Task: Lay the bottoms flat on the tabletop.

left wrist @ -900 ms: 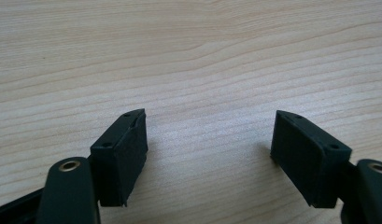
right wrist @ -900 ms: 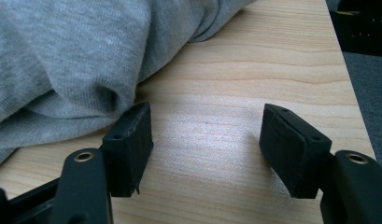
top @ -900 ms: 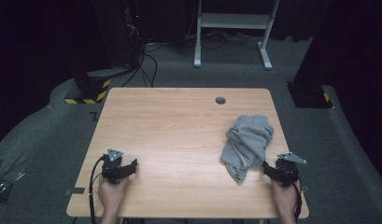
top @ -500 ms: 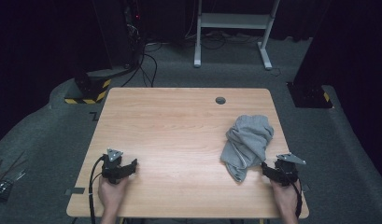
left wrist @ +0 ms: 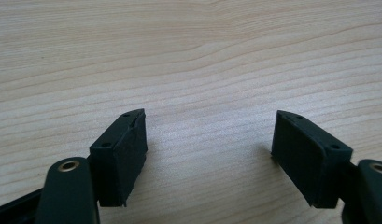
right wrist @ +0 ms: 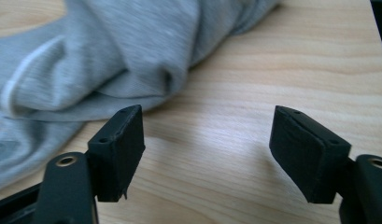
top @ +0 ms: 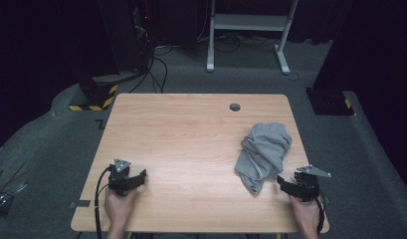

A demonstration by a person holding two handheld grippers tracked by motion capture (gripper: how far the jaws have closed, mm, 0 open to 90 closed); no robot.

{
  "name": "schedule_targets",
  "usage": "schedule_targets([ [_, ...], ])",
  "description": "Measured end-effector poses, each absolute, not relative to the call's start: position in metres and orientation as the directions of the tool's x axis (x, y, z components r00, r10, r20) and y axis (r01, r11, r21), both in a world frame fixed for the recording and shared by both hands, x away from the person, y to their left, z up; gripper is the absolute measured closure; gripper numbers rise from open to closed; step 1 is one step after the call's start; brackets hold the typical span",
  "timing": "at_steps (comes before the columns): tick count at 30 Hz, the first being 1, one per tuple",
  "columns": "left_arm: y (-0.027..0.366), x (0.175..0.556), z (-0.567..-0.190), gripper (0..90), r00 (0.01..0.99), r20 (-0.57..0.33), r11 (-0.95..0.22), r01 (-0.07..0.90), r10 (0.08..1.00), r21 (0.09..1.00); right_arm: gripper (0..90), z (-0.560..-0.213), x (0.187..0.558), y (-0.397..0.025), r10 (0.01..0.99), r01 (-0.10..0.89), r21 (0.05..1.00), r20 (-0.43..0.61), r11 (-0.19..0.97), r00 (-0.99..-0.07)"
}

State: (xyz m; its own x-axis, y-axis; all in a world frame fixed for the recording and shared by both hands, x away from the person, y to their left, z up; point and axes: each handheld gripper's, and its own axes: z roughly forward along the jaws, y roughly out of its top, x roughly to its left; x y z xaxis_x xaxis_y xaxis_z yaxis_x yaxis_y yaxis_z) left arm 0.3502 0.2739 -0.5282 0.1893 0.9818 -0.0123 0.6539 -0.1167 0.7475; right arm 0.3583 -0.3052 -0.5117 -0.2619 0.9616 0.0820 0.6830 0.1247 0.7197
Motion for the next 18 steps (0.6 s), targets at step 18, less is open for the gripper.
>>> schedule_targets([
  [18, 0.274, 0.350, -0.528, 27.0, 0.189, -0.014, -0.115, 0.653, 0.982, 0.748, 21.0, -0.483, 0.365, -0.270, 0.925, 0.590, 0.781, 0.045, 0.203, -0.378],
])
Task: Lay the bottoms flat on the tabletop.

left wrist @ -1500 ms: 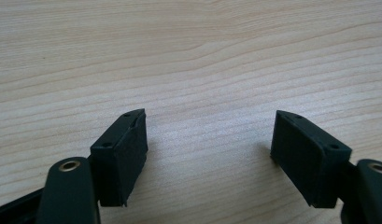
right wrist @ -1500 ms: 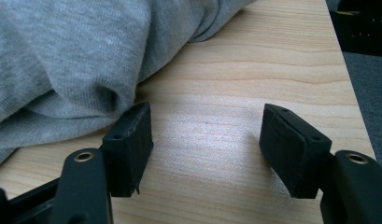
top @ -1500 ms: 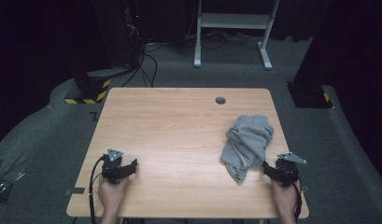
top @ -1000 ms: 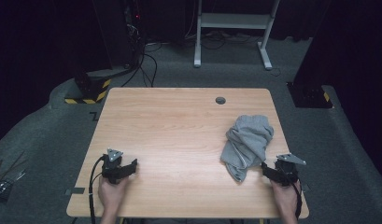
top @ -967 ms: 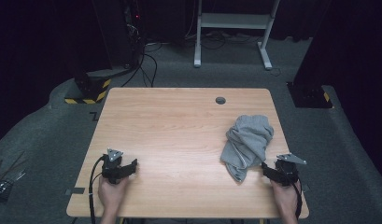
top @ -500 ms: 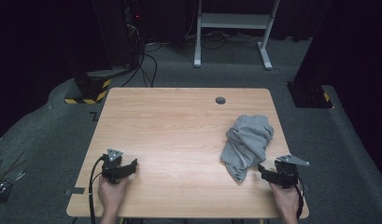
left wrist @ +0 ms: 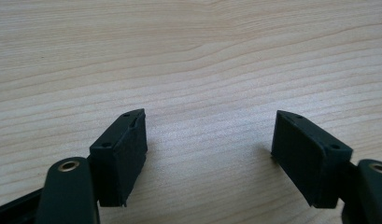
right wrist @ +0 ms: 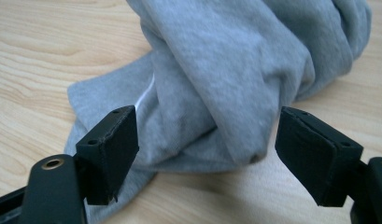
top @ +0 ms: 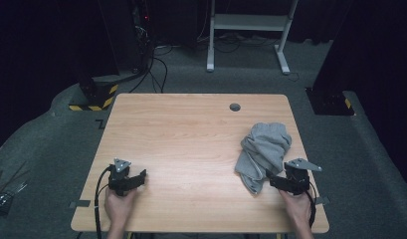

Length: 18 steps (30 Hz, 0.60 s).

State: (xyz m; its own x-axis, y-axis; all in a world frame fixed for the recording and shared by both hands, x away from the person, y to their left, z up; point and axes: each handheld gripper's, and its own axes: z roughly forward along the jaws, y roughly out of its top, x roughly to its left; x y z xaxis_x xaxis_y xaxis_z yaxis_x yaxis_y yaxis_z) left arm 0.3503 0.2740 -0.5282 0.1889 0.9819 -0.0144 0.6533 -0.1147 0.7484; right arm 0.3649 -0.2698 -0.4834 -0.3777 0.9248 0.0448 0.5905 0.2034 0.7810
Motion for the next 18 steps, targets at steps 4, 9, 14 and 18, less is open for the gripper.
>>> schedule_targets([
  [4, 0.274, 0.350, -0.528, 27.0, 0.186, -0.016, -0.111, 0.652, 0.982, 0.750, 20.3, -0.479, 0.371, -0.264, 0.919, 0.581, 0.783, 0.031, 0.221, -0.393],
  [9, 0.274, 0.350, -0.528, 26.9, 0.186, -0.022, -0.107, 0.652, 0.982, 0.750, 19.7, -0.475, 0.380, -0.256, 0.916, 0.572, 0.782, 0.002, 0.249, -0.401],
  [14, 0.275, 0.350, -0.528, 26.9, 0.188, -0.020, -0.110, 0.654, 0.982, 0.749, 18.8, -0.473, 0.397, -0.249, 0.916, 0.580, 0.767, -0.025, 0.274, -0.399],
  [18, 0.274, 0.350, -0.528, 26.8, 0.186, -0.024, -0.105, 0.652, 0.982, 0.751, 18.6, -0.477, 0.412, -0.243, 0.916, 0.604, 0.741, -0.036, 0.293, -0.400],
])
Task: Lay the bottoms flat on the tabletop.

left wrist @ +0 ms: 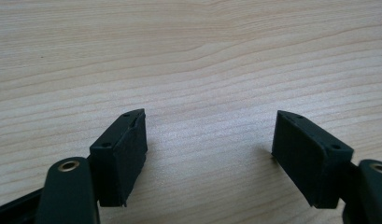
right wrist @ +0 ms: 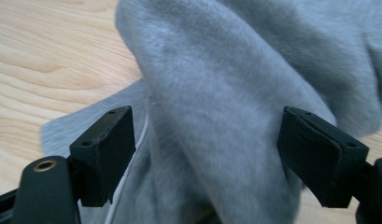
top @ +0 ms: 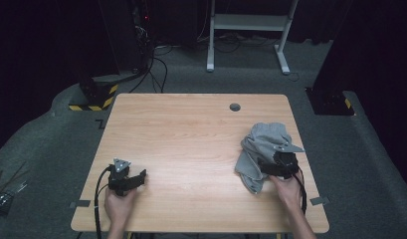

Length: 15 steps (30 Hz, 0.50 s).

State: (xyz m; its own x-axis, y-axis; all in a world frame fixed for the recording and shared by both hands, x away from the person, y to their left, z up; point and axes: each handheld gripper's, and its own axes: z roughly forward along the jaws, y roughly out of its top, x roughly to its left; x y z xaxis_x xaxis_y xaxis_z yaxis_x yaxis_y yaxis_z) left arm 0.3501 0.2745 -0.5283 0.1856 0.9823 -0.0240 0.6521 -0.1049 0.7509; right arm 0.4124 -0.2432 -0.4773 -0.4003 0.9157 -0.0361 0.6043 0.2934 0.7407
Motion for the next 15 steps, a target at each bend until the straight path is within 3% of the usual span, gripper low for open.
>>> schedule_targets([
  [4, 0.275, 0.350, -0.528, 26.8, 0.187, -0.025, -0.105, 0.652, 0.982, 0.751, 19.6, -0.486, 0.426, -0.240, 0.919, 0.636, 0.710, -0.040, 0.302, -0.392],
  [7, 0.275, 0.350, -0.528, 26.8, 0.188, -0.023, -0.108, 0.653, 0.982, 0.750, 28.8, -0.492, 0.432, -0.239, 0.919, 0.657, 0.691, -0.029, 0.303, -0.393],
  [15, 0.275, 0.350, -0.528, 26.7, 0.188, -0.022, -0.108, 0.653, 0.982, 0.750, 68.5, -0.492, 0.433, -0.244, 0.911, 0.654, 0.689, -0.021, 0.312, -0.413],
])
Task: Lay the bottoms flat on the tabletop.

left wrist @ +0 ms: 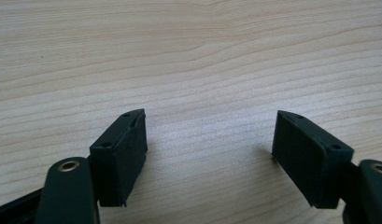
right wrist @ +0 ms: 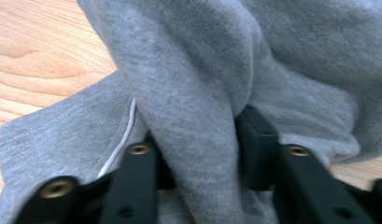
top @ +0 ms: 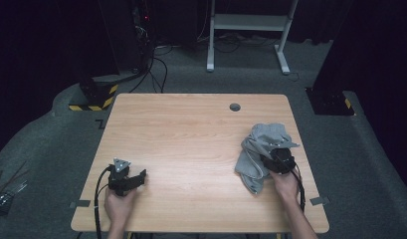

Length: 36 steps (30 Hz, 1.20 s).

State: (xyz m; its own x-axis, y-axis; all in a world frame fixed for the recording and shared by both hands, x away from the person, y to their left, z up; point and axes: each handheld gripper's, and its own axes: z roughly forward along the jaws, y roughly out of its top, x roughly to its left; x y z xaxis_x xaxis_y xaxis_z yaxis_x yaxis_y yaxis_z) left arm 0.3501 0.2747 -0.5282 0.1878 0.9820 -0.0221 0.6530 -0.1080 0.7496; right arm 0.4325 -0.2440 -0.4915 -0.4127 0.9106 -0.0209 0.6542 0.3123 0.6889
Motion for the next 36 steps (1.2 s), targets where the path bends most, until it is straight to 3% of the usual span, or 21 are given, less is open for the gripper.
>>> schedule_targets([
  [6, 0.275, 0.350, -0.528, 26.8, 0.188, -0.021, -0.109, 0.653, 0.982, 0.749, 77.3, -0.483, 0.427, -0.243, 0.900, 0.606, 0.719, -0.061, 0.339, -0.432],
  [22, 0.274, 0.350, -0.528, 26.8, 0.187, -0.019, -0.110, 0.653, 0.982, 0.749, 77.8, -0.450, 0.415, -0.218, 0.859, 0.480, 0.797, -0.093, 0.368, -0.504],
  [36, 0.274, 0.350, -0.528, 26.9, 0.188, -0.014, -0.114, 0.655, 0.982, 0.747, 77.8, -0.423, 0.408, -0.158, 0.790, 0.385, 0.836, -0.090, 0.391, -0.607],
])
